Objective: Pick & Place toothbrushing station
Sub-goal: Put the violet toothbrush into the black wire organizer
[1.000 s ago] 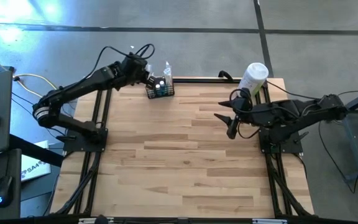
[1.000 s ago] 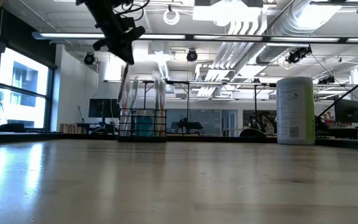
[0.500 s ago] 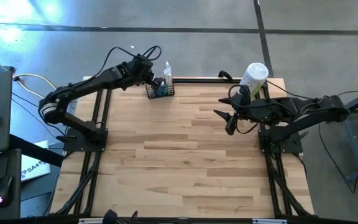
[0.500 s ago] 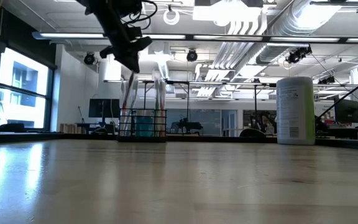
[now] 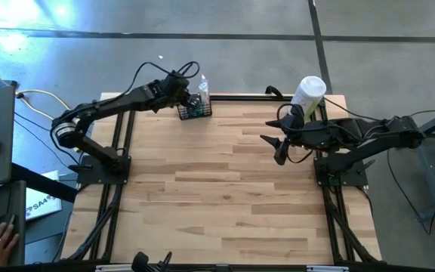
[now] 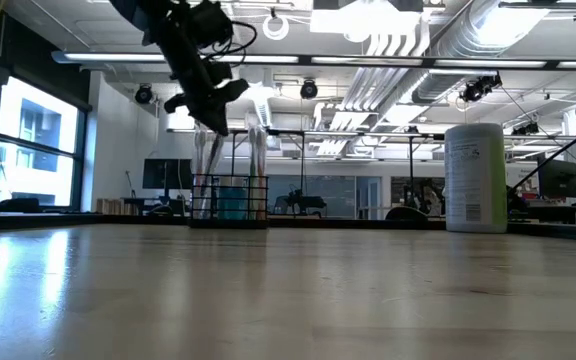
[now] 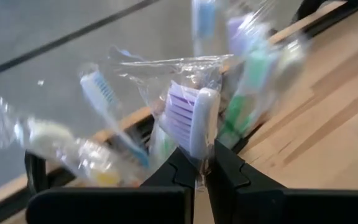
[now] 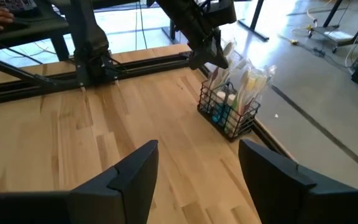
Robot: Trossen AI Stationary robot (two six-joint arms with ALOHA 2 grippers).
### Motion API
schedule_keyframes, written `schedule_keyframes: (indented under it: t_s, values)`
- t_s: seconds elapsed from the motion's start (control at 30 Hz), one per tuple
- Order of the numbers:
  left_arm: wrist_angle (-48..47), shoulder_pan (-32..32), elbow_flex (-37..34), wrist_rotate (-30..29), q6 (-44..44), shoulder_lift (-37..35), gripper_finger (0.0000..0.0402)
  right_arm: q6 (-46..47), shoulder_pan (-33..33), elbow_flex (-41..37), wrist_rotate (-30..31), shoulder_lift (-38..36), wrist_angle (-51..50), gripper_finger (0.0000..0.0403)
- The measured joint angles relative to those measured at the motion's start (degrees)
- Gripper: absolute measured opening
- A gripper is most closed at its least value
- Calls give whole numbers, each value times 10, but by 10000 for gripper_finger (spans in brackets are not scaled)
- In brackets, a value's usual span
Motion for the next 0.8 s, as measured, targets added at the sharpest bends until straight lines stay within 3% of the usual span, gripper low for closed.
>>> schedule_keyframes:
  t_s: [0.8]
  values:
    - [93, 15, -103, 20, -50, 0, 13, 16, 0, 0, -2, 0, -6, 216]
